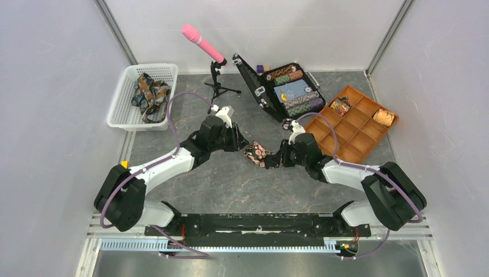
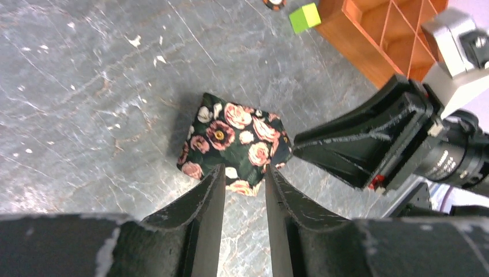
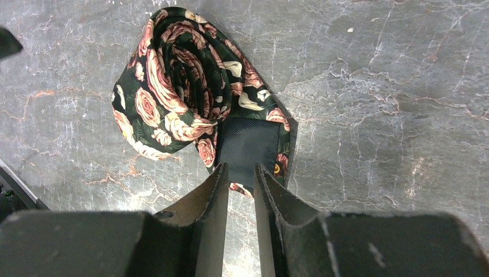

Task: Roll the ties
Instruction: Roll the tie at the center of the board.

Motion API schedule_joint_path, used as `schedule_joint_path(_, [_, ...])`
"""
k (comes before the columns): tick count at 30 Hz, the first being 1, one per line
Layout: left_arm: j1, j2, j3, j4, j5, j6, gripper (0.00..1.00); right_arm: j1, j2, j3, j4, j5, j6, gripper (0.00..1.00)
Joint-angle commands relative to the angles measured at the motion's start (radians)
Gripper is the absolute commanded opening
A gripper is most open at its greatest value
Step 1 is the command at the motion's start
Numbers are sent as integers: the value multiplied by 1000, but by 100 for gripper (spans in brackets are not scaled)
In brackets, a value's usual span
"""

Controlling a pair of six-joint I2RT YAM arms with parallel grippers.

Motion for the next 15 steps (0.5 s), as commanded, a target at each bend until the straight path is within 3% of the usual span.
schedule_joint_path(1, [34, 40, 49, -2, -18, 49, 38, 3, -43, 37, -11, 7, -14, 29])
schedule_joint_path(10, [56, 121, 68, 32, 2, 75, 39, 3, -63, 54, 45, -72, 26, 29])
schedule_joint_path(15, [74, 145, 69, 77, -4, 109, 43, 5, -14, 42, 179, -153, 109, 29])
